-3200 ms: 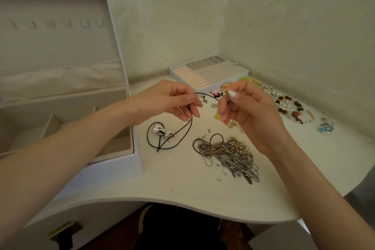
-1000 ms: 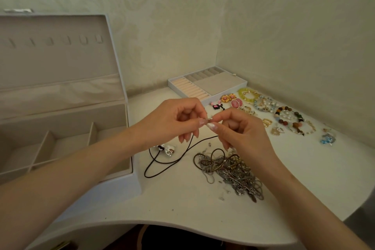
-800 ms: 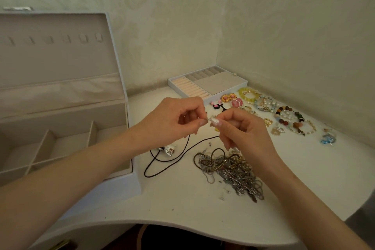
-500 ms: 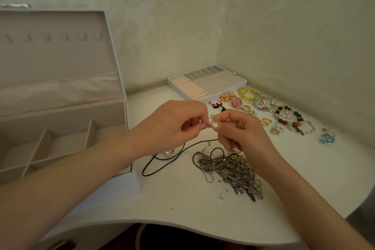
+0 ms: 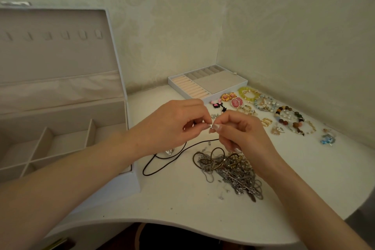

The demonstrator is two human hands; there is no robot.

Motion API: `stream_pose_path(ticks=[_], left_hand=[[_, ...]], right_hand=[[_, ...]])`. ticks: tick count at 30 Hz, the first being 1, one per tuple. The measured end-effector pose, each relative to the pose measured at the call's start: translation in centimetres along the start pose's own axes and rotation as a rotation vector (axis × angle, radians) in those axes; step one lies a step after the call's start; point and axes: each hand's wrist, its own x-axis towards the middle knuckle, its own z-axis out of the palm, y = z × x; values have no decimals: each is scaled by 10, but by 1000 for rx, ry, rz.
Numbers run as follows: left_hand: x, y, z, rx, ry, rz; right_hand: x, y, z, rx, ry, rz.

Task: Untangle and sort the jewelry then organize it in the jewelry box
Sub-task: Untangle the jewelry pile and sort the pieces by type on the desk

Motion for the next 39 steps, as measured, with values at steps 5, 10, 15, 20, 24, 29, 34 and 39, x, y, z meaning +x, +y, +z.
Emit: stream_pose_path(ticks=[5, 10, 15, 20, 24, 29, 34, 39], left_hand=[[1, 0, 0, -26, 0, -6], [1, 0, 0, -51, 3, -18], [0, 1, 0, -77, 4, -30], [0, 3, 1, -80, 11, -39], [0, 6, 1, -94, 21, -50], [0, 6, 2, -95, 23, -52], [-1, 5, 2, -102, 13, -60], [0, 5, 2, -102, 20, -78]], right_hand=[[0, 1, 0, -5, -4, -11], [0, 2, 0, -8, -5, -5], [0, 2, 0, -9, 2, 5], [0, 2, 0, -11, -4, -3], [0, 2, 0, -12, -14, -8], [0, 3, -1, -17, -22, -7], [0, 3, -1, -15, -38, 1], [-1, 1, 1, -23, -44, 21]])
